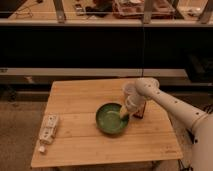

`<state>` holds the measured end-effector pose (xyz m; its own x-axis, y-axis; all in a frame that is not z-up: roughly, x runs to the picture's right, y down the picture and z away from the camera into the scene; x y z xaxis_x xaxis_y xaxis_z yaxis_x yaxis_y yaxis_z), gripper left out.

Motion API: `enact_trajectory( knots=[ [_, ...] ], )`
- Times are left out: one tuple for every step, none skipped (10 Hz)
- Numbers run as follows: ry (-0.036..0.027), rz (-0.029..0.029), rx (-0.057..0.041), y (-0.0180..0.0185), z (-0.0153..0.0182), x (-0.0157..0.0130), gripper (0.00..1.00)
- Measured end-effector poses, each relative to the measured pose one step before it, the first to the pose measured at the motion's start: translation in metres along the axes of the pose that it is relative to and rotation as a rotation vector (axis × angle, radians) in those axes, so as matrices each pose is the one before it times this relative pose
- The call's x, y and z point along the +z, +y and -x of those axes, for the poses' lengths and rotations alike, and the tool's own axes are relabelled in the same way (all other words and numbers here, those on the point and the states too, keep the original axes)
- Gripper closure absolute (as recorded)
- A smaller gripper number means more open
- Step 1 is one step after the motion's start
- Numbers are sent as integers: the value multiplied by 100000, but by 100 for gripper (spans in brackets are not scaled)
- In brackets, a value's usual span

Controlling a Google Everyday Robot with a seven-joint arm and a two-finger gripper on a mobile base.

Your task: Pick up the ceramic bowl

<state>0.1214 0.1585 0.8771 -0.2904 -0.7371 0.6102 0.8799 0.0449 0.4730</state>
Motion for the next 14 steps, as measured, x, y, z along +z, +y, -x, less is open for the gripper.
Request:
enact_trajectory(
  knots=[
    [-660, 53, -41, -50, -27, 129, 86],
    [-370, 7, -25, -69, -148, 115, 88],
    [-430, -640, 387, -99, -50, -88, 88],
    [-472, -1470, 593, -277, 23, -259, 88],
    [-386, -3592, 263, -772, 35, -772, 88],
    [-317, -7279, -721, -1819, 174, -2065, 88],
    [-225, -6030, -1270, -1637, 323, -2103, 88],
    [-289, -7544, -2521, -2258, 528, -3053, 88],
    [-1557, -6542, -2233, -1993, 861, -2864, 88],
    [-1380, -4202, -1552, -1391, 640, -1927, 88],
    [-1446, -2600, -1211, -1077, 498, -1431, 88],
    [-1950, -1298, -1027, -921, 457, -1471, 88],
    [-1080, -346, -532, -427, 215, -683, 88],
    [-147, -63, -109, -53, -12, -15, 88]
  ],
)
